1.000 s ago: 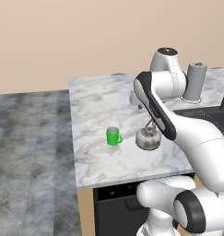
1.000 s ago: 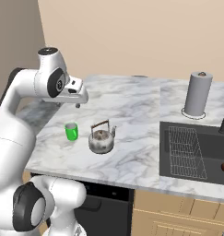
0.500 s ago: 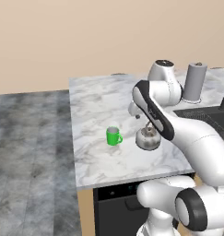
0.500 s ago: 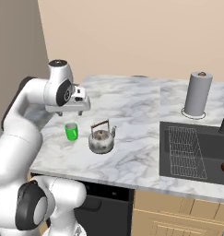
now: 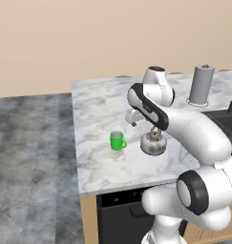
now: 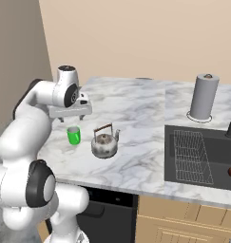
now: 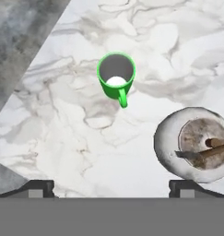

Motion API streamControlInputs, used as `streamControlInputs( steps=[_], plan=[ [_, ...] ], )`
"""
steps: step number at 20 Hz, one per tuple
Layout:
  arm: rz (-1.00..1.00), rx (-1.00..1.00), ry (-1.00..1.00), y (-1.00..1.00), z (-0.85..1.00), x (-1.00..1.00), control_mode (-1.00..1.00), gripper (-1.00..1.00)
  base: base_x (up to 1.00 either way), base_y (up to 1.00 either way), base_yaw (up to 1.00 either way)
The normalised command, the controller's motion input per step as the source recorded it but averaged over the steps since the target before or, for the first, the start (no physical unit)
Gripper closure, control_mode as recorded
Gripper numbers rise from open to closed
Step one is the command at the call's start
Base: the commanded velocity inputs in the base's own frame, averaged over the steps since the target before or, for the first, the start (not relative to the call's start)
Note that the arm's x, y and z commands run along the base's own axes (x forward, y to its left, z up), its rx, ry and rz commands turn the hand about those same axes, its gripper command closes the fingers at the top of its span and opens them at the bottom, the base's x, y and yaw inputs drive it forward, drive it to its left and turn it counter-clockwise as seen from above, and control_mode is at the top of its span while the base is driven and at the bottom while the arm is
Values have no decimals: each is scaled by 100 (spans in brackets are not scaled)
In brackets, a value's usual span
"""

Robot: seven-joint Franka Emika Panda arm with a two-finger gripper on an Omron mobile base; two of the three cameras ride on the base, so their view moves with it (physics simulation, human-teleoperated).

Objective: Pick the kettle and mug and place them in the sink. Then turn on the water.

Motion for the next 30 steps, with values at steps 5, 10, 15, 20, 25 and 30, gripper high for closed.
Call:
streamControlInputs(
  steps=[5,10,15,20,25,30],
  plan=[
    [7,-2,4,24,-31,29,-100,-100,0,0,0],
    [4,-1,8,10,-28,24,-100,-100,0,0,0],
    [2,-1,6,2,-32,19,-100,-100,0,0,0],
    [2,0,6,1,-26,23,-100,-100,0,0,0],
    [1,0,3,1,-25,18,-100,-100,0,0,0],
    [3,-2,1,2,-30,23,-100,-100,0,0,0]
  ],
)
